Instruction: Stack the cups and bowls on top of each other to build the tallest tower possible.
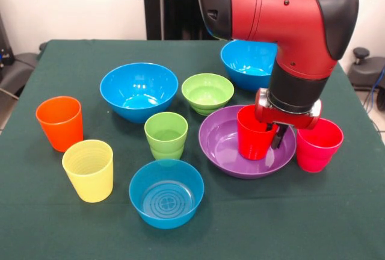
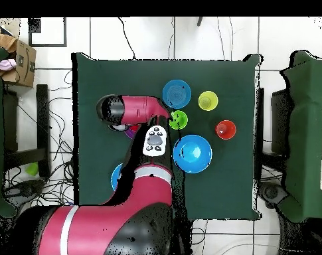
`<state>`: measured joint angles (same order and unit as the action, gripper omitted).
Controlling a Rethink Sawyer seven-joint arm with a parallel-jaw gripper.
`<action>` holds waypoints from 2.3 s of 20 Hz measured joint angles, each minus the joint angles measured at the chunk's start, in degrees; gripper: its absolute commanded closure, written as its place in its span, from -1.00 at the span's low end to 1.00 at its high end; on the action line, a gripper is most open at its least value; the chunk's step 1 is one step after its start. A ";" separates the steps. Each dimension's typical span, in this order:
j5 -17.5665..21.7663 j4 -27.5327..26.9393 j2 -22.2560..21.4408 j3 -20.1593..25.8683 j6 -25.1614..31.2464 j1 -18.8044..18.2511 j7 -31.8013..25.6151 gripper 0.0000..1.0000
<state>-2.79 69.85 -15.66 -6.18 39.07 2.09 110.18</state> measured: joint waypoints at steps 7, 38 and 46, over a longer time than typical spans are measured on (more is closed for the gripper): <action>0.01 -0.02 0.00 -0.02 0.00 -0.01 0.00 1.00; 0.01 7.82 -4.17 -0.35 -1.14 -1.80 0.00 1.00; 0.02 12.85 -7.76 -0.68 -3.30 -1.02 0.00 1.00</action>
<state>-2.77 82.70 -23.42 -6.86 35.77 1.07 110.18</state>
